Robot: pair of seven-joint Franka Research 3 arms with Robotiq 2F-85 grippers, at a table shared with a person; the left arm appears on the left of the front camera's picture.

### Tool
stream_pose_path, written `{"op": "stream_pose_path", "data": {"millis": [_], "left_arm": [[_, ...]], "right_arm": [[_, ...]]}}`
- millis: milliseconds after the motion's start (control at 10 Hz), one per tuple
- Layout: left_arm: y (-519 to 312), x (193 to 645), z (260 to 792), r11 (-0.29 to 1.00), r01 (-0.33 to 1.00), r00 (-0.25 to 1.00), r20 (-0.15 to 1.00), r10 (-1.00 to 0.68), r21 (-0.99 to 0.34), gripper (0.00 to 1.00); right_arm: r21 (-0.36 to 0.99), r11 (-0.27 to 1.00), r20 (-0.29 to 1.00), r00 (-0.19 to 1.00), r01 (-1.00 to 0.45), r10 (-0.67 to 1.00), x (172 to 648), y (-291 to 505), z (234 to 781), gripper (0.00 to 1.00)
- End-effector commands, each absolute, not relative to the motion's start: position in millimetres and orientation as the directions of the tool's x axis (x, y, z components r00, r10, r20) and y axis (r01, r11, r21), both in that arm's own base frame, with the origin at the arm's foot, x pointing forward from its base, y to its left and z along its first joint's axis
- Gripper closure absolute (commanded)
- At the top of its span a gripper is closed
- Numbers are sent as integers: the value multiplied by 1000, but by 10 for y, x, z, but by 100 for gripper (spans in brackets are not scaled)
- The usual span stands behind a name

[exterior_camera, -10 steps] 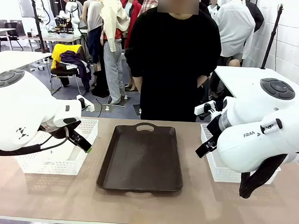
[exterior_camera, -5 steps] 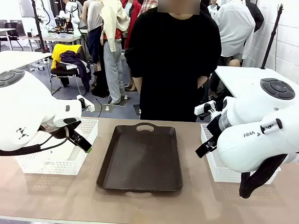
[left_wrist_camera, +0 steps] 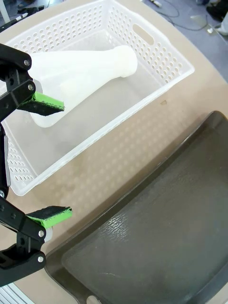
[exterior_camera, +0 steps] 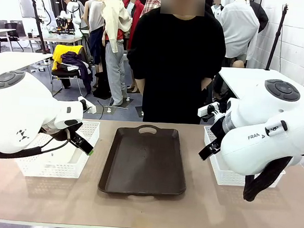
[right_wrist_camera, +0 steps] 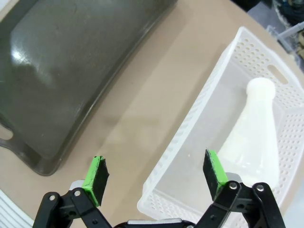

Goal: Prepare the laboratory tools.
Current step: Pick up the Big flask that the person points to.

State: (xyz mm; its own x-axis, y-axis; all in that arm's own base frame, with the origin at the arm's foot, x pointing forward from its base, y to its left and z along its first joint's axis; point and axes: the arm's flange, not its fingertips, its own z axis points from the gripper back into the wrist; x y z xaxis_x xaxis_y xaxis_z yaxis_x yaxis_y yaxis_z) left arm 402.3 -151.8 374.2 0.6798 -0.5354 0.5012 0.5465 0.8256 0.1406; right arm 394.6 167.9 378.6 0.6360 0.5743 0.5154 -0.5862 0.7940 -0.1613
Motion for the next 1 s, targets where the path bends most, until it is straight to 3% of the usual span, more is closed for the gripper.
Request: {"op": "stream_pose_path", "data": {"millis": [0,300,500,900], "left_arm": [[-1382,3891,4017,859,500,696,539,-474,110,0],[-1083,3711,4484,830,550,687,614,-389,-89,0],[-724,3597,4645,738,591,709,646,-283,-325,0],[-79,3577,4553,528,583,773,621,-128,-617,0]], "right_arm": [[-93,790,555,628,-606,546,3727,1479,4136,0],[135,769,596,671,-625,441,3742,943,4558,0],[327,713,572,730,-621,373,3749,536,4591,0],[688,404,594,788,-602,161,3834,-33,4245,0]]}}
